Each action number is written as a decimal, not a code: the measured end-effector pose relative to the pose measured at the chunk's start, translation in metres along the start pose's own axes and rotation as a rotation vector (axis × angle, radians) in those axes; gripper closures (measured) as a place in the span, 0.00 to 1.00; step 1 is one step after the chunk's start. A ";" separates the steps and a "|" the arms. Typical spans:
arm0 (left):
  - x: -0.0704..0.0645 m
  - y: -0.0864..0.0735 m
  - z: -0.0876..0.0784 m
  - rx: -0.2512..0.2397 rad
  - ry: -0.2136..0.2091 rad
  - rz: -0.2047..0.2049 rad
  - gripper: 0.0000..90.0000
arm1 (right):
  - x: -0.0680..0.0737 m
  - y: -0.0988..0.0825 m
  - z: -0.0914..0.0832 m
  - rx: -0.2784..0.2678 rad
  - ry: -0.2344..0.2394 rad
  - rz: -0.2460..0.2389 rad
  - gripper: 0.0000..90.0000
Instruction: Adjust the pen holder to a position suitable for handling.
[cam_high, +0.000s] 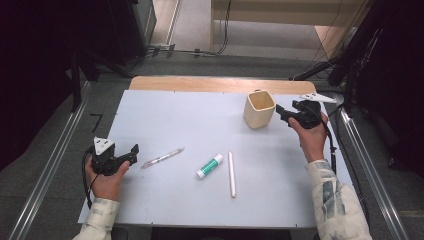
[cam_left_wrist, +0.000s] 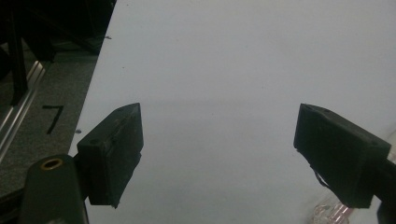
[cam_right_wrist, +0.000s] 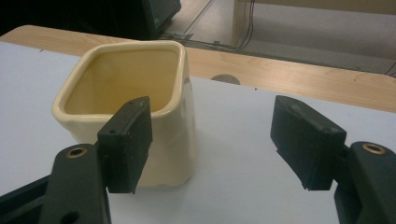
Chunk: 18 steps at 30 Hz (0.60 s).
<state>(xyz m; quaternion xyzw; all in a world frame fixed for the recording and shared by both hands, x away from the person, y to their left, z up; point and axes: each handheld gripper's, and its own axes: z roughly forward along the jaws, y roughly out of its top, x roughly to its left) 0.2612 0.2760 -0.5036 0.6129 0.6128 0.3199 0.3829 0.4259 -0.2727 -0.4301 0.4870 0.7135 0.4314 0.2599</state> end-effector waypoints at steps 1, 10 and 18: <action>0.000 0.000 0.000 0.000 0.000 -0.001 0.19 | 0.000 0.000 0.000 0.000 0.000 0.000 0.31; 0.000 0.000 0.000 0.001 0.002 -0.002 0.19 | 0.002 0.009 0.011 0.002 -0.014 -0.017 0.33; 0.001 0.000 0.000 0.002 0.002 -0.001 0.19 | 0.005 0.016 0.020 0.020 -0.009 -0.027 0.34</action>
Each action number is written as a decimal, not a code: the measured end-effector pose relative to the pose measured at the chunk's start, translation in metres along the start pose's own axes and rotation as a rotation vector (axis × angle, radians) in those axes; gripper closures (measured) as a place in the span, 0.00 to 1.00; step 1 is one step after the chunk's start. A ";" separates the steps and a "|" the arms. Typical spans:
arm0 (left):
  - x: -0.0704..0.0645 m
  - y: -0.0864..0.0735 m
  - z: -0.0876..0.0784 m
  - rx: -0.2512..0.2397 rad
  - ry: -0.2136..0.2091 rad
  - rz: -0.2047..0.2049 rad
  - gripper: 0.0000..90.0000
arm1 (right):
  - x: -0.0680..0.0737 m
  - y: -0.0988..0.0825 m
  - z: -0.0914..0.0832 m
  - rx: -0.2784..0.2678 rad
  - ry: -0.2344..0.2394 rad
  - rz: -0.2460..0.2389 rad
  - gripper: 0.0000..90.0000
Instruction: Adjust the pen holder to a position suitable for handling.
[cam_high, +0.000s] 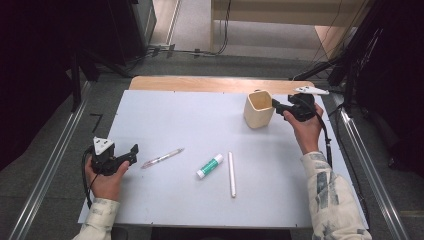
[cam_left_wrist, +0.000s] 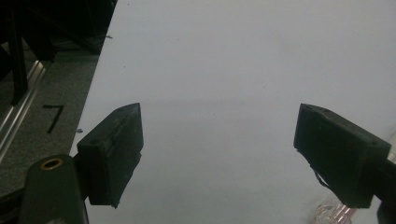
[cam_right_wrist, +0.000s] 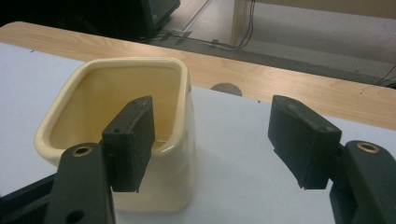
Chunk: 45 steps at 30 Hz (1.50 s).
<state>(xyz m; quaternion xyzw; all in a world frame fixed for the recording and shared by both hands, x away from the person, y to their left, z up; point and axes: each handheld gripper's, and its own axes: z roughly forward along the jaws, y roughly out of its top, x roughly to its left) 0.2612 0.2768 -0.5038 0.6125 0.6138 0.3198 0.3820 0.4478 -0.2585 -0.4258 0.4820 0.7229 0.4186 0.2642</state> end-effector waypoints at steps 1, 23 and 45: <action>0.000 0.000 0.000 0.000 0.001 0.000 0.19 | 0.001 0.001 0.003 -0.001 0.003 -0.004 0.34; 0.001 0.000 0.001 -0.001 -0.001 -0.003 0.19 | 0.010 0.008 0.037 0.102 -0.002 -0.046 0.45; 0.002 0.000 0.000 -0.001 -0.001 -0.003 0.19 | 0.018 0.016 0.052 0.209 -0.014 -0.062 0.87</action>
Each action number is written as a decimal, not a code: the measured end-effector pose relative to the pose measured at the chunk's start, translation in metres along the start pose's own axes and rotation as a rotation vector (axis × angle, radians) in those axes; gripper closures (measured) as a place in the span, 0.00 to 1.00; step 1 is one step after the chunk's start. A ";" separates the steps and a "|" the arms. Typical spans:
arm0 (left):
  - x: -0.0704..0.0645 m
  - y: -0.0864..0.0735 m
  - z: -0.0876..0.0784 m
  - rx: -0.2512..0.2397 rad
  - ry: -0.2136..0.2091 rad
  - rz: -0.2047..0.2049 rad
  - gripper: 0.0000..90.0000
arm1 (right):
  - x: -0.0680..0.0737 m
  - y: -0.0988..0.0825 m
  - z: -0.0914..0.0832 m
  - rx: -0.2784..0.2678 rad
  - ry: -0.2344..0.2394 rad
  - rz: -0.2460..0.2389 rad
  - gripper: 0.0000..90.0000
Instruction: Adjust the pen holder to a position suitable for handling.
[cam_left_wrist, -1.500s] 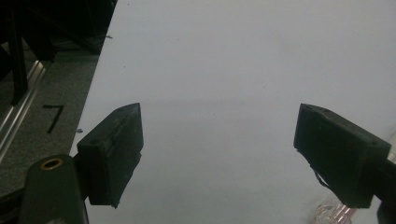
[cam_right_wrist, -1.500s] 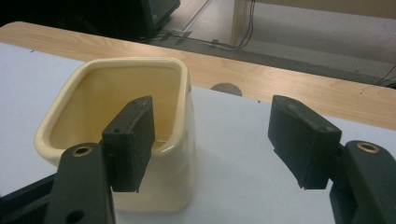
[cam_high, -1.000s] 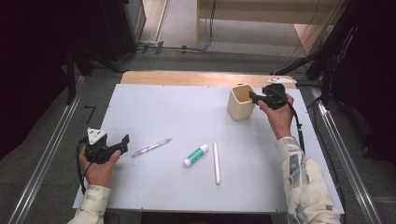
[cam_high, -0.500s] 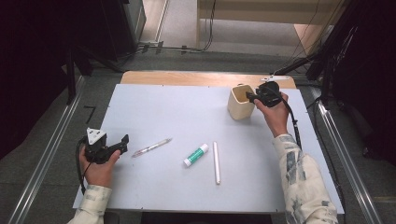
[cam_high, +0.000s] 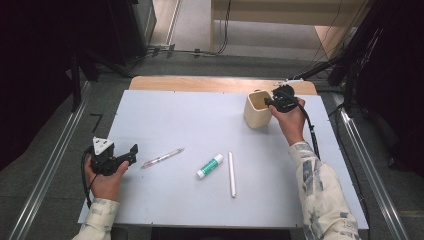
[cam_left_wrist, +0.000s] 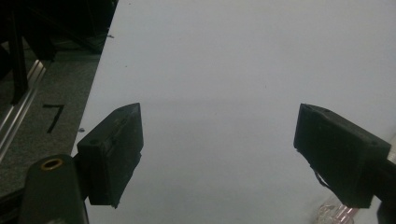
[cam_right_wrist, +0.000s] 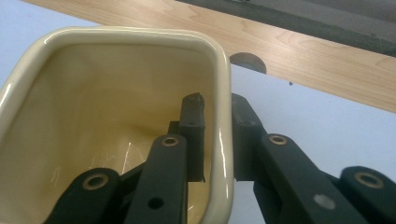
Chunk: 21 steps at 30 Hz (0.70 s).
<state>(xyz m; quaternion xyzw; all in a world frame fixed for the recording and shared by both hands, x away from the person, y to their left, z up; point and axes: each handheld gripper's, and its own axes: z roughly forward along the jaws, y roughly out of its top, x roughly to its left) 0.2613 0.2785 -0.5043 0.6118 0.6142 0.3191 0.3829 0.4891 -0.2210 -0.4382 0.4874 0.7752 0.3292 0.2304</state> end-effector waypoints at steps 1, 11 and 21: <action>0.000 0.000 0.000 0.000 0.000 0.000 0.19 | 0.000 0.000 0.000 0.000 0.000 0.000 0.87; 0.000 0.000 0.000 0.002 0.000 0.000 0.19 | 0.001 0.000 0.000 -0.002 -0.011 0.008 0.90; 0.000 0.000 0.000 0.003 0.001 0.000 0.19 | 0.001 0.000 -0.001 -0.003 -0.008 0.002 0.90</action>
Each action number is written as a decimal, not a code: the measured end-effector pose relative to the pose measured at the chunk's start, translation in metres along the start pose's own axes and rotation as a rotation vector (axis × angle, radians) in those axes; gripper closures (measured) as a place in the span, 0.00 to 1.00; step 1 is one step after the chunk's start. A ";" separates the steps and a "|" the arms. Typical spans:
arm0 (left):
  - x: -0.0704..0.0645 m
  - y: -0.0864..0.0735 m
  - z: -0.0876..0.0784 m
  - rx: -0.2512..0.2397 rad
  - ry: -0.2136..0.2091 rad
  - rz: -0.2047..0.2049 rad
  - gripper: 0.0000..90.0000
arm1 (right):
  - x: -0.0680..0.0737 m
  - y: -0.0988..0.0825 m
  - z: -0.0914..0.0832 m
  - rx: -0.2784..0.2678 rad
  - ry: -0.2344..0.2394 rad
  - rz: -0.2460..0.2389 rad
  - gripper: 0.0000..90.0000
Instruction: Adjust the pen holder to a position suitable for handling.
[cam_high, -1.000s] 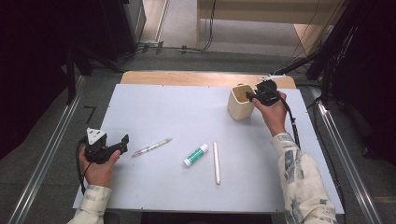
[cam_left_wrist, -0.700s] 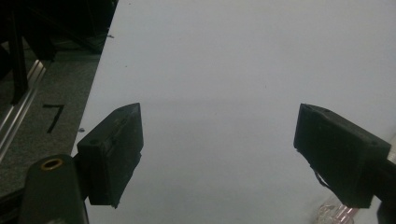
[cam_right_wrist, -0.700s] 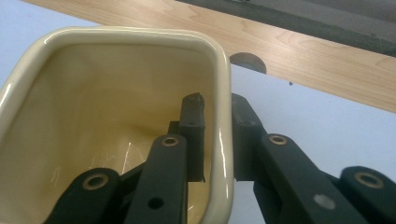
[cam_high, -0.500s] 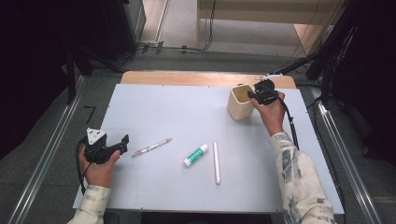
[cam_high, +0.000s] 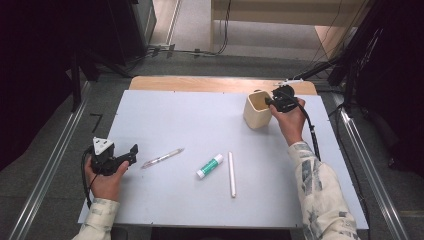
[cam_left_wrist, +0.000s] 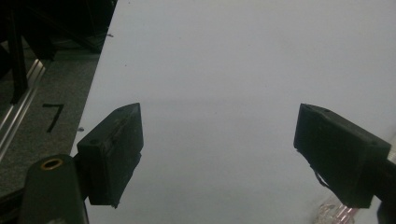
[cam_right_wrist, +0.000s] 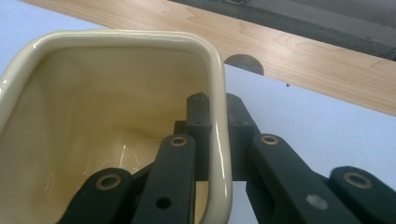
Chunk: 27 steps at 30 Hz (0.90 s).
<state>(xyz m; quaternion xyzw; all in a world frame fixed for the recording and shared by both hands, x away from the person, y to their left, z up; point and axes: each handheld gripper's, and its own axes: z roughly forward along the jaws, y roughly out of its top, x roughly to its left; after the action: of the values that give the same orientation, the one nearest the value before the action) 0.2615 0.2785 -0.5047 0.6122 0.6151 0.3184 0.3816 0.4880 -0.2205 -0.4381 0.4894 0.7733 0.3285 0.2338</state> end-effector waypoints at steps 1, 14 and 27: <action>0.000 0.000 0.000 -0.001 0.001 -0.002 0.19 | 0.000 0.000 0.000 -0.001 -0.001 -0.002 0.90; -0.001 0.000 0.000 -0.004 0.000 -0.005 0.19 | 0.012 0.000 -0.004 0.015 0.012 -0.007 0.90; -0.002 0.000 0.001 -0.001 -0.004 0.001 0.19 | 0.069 0.004 0.002 -0.008 0.071 -0.050 0.90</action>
<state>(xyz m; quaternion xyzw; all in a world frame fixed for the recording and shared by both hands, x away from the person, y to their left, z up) 0.2625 0.2764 -0.5049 0.6130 0.6137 0.3176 0.3830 0.4637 -0.1559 -0.4394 0.4570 0.7918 0.3428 0.2162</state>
